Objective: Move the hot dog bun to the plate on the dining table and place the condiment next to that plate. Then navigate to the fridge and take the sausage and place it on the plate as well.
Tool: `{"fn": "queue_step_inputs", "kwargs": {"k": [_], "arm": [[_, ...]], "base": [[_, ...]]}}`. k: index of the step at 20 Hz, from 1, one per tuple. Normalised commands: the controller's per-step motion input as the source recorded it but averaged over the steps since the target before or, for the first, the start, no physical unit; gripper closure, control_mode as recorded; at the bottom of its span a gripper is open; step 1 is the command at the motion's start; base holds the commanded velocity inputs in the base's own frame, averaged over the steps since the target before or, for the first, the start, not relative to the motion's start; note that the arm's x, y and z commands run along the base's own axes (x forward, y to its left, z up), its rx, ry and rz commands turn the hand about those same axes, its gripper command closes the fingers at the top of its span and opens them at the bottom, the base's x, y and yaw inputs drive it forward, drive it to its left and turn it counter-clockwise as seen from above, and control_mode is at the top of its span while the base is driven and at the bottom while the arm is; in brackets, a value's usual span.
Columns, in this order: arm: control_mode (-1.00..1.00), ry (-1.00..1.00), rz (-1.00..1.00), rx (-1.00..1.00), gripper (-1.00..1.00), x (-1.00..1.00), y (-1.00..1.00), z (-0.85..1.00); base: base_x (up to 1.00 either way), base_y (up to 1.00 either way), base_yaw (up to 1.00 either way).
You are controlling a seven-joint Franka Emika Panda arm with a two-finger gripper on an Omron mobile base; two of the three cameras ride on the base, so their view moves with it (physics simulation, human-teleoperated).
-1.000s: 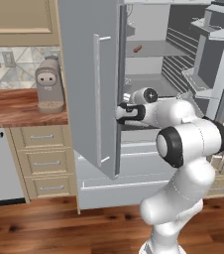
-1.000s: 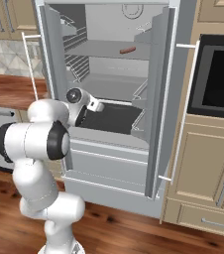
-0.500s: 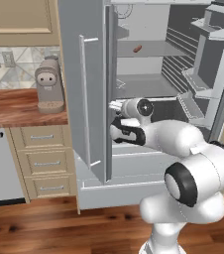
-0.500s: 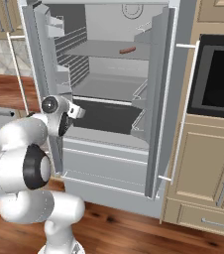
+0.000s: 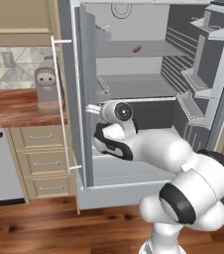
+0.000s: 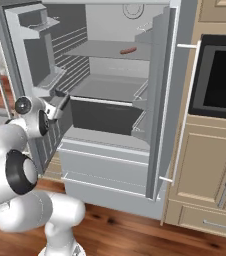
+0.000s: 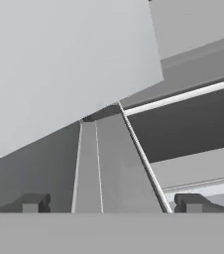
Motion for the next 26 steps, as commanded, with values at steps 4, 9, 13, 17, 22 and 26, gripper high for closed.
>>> {"fn": "queue_step_inputs", "kwargs": {"k": [4,9,13,17,22,26], "arm": [[-1.00,0.23,0.13,0.00,-1.00,0.05,1.00,0.54],[-1.00,-0.02,0.00,0.00,-1.00,-0.88,0.13,1.00],[-1.00,-0.12,-0.04,0.00,-1.00,-1.00,-0.44,1.00],[-1.00,-0.06,-0.07,-0.04,-1.00,-1.00,-0.62,1.00],[-1.00,0.07,-0.06,-0.18,-1.00,-0.92,-0.78,0.81],[-1.00,0.23,-0.01,-0.30,-1.00,-0.81,-0.74,0.56]], "base": [[0.00,0.00,0.00],[0.00,0.00,0.00],[0.00,0.00,0.00],[0.00,0.00,0.00],[0.00,0.00,0.00],[0.00,0.00,0.00]]}}
